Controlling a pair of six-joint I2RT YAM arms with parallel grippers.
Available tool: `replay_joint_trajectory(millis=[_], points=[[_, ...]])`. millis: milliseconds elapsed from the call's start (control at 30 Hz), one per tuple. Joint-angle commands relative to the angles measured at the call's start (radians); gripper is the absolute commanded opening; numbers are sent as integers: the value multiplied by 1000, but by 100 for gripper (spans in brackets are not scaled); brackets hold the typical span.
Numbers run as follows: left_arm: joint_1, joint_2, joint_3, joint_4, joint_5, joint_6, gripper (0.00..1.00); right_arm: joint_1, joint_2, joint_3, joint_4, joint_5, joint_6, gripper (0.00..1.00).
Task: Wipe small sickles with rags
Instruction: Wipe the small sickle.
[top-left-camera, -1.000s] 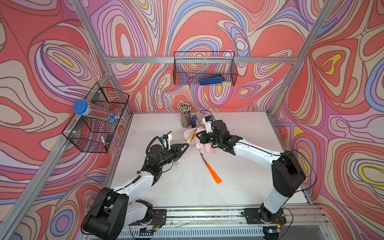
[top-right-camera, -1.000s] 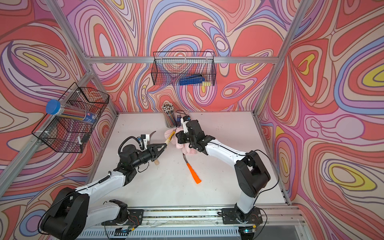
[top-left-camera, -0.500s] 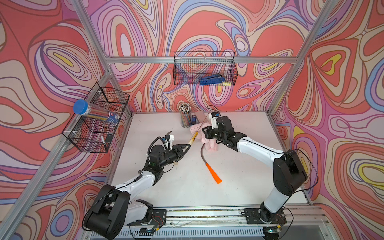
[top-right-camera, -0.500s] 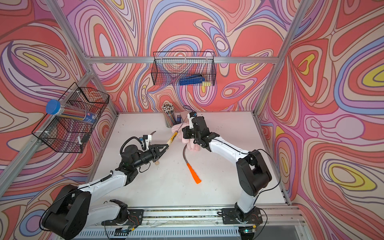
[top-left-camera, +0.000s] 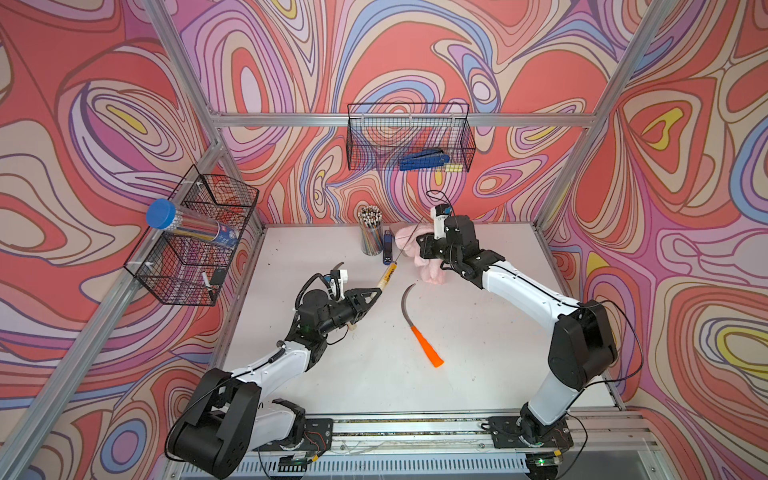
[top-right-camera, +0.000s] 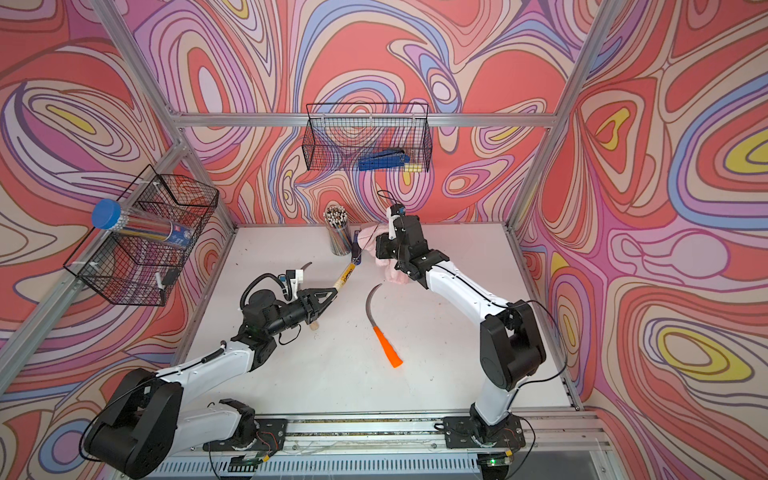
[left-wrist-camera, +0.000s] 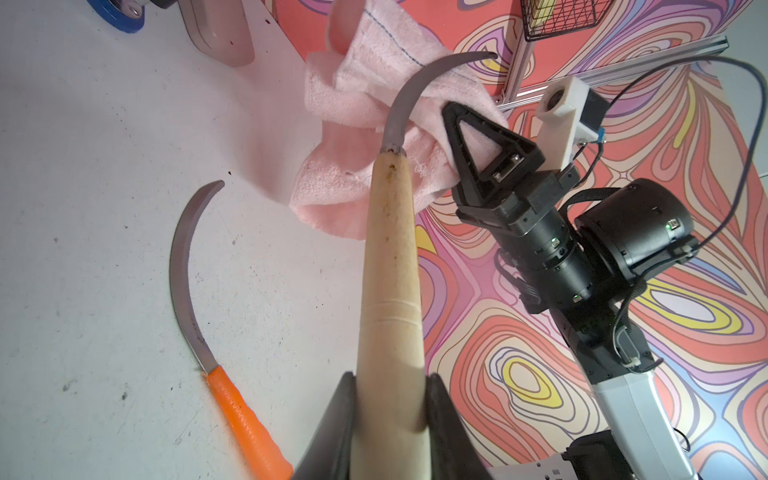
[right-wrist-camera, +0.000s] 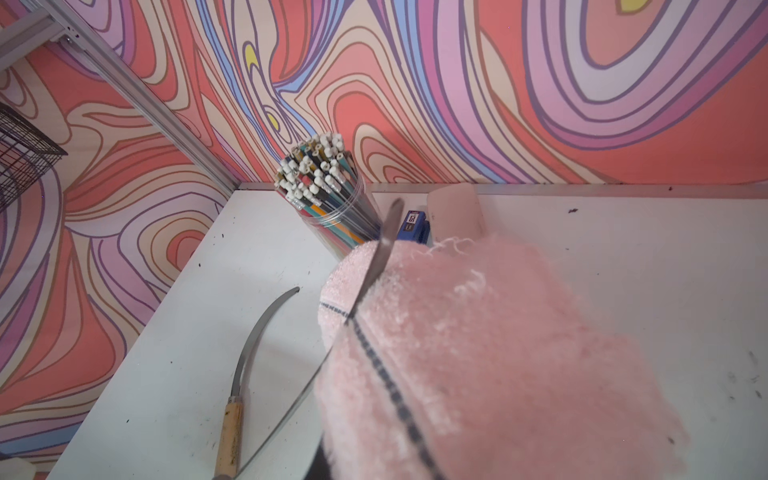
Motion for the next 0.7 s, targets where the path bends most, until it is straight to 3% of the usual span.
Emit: replay_joint_trajectory(millis=[0, 300, 667], points=[[-4, 11, 1, 69, 22, -11, 0, -7, 1, 55, -31, 29, -37, 0], [-5, 8, 7, 54, 20, 1, 0, -8, 10, 59, -34, -10, -42, 0], [-4, -17, 0, 61, 18, -7, 0, 5, -15, -131, 114, -143, 73, 0]])
